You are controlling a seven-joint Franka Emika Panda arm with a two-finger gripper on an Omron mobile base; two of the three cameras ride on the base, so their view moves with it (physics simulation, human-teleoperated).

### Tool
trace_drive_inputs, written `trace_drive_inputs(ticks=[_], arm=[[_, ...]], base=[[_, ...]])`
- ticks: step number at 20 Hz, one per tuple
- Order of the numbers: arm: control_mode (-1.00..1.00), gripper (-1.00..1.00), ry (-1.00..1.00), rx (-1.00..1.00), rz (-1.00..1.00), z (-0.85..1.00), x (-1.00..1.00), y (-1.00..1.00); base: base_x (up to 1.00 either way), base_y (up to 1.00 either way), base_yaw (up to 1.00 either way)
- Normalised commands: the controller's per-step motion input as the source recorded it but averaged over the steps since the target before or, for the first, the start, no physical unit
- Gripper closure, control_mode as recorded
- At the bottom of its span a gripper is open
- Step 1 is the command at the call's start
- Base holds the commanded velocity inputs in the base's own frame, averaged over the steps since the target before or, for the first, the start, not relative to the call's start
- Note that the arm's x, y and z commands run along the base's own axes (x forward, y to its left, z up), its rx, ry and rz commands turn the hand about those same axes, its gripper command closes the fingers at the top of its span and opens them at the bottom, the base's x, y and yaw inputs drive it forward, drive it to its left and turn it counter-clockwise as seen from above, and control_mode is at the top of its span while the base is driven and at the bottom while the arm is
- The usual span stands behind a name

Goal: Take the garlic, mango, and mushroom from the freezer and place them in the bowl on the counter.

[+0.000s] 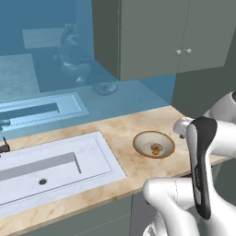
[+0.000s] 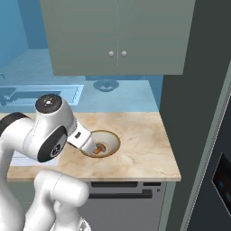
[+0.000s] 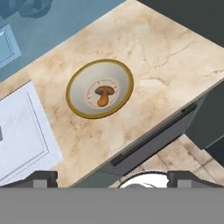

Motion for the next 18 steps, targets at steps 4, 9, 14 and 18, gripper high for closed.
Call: trace_drive_inputs(ticks=[4,9,14,18], arm=[[-1.0,-1.0,-0.02,-0.08,0.0,0.49,-0.37,0.0],[-1.0,-1.0,0.0,-0.15,0.0,0.36,-0.22,0.0],[-1.0,-1.0,0.0,-0.06,0.07,0.01,-0.22,0.0],[-1.0,-1.0,-0.25,-0.03,0.12,0.0,-0.59,0.05]], base=[[0.0,0.0,0.0],[0.0,0.0,0.0],[0.0,0.0,0.0],[0.0,0.0,0.0]])
